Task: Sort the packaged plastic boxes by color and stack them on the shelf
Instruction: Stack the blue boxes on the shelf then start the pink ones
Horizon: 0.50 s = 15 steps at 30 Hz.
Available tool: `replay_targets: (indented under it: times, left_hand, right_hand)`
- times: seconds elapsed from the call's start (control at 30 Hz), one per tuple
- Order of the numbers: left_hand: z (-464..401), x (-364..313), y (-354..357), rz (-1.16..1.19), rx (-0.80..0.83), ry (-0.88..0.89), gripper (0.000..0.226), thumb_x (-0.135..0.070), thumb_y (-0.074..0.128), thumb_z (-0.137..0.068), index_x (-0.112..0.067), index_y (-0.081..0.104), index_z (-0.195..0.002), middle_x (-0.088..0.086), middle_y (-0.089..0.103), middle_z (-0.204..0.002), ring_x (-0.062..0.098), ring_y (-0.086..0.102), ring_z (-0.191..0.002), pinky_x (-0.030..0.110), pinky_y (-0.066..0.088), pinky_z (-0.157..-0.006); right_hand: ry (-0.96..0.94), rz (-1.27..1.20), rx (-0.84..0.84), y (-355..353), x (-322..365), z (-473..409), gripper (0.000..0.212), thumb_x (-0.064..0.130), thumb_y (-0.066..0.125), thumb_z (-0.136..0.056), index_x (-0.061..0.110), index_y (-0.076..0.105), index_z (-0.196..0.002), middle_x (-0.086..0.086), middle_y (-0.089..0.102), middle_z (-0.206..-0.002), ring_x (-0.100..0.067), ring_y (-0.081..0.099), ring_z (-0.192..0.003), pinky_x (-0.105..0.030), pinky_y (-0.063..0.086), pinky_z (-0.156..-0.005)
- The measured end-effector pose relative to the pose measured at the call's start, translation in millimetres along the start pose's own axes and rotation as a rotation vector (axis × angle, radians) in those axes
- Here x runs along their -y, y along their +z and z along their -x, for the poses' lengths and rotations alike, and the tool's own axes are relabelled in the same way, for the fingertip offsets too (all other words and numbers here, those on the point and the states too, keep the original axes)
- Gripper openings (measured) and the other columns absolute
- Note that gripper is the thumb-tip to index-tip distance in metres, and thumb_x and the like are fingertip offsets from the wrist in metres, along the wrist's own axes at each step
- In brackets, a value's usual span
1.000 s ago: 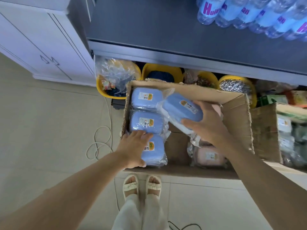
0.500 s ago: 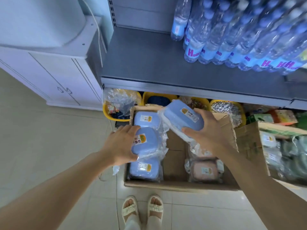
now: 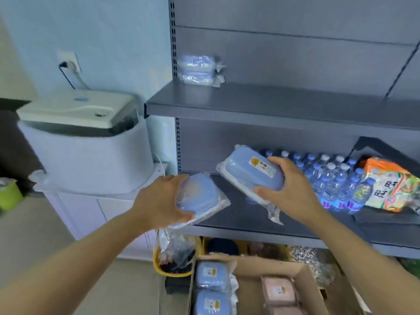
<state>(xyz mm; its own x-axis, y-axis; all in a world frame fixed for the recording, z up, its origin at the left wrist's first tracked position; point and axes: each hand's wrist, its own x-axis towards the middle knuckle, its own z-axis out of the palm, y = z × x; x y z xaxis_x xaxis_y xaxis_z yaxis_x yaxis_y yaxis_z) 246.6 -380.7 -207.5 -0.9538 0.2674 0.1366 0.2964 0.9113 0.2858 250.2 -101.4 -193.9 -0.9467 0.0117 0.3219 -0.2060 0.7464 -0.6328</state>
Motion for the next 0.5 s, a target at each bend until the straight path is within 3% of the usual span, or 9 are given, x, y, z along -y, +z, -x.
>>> replay_targets:
  times: [0.17, 0.3, 0.5]
  left_hand:
    - [-20, -3, -71, -0.067, -0.126, -0.035, 0.085, -0.058, 0.074, -0.063, -0.030, 0.040, -0.136, -0.011, 0.058, -0.118, 0.014, 0.053, -0.099, 0.024, 0.041, -0.073]
    - [-37, -5, -116, -0.029, -0.219, -0.088, 0.070, -0.051, 0.078, -0.063, -0.026, 0.049, -0.122, -0.010, 0.055, -0.097, 0.015, 0.047, -0.082, 0.023, 0.035, -0.067]
    - [-71, 3, -163, -0.036, -0.293, -0.118, 0.078, -0.052, 0.077, -0.063, -0.032, 0.041, -0.130, -0.006, 0.058, -0.105, 0.017, 0.048, -0.086, 0.025, 0.037, -0.071]
  right_hand:
    - [-0.122, -0.005, -0.070, -37, 37, -50, 0.069, 0.033, 0.081, -0.068, 0.028, 0.045, -0.127, 0.009, 0.049, -0.119, -0.013, 0.048, -0.107, -0.030, 0.041, -0.090]
    - [-0.196, 0.034, -0.091, -55, 59, -92, 0.072, 0.035, 0.081, -0.068, 0.022, 0.044, -0.129, 0.008, 0.049, -0.113, -0.014, 0.048, -0.102, -0.025, 0.036, -0.083]
    - [-0.207, 0.069, -0.021, -60, 81, -157, 0.065, 0.038, 0.077, -0.071, 0.025, 0.044, -0.126, 0.004, 0.049, -0.109, -0.016, 0.040, -0.110, -0.030, 0.037, -0.087]
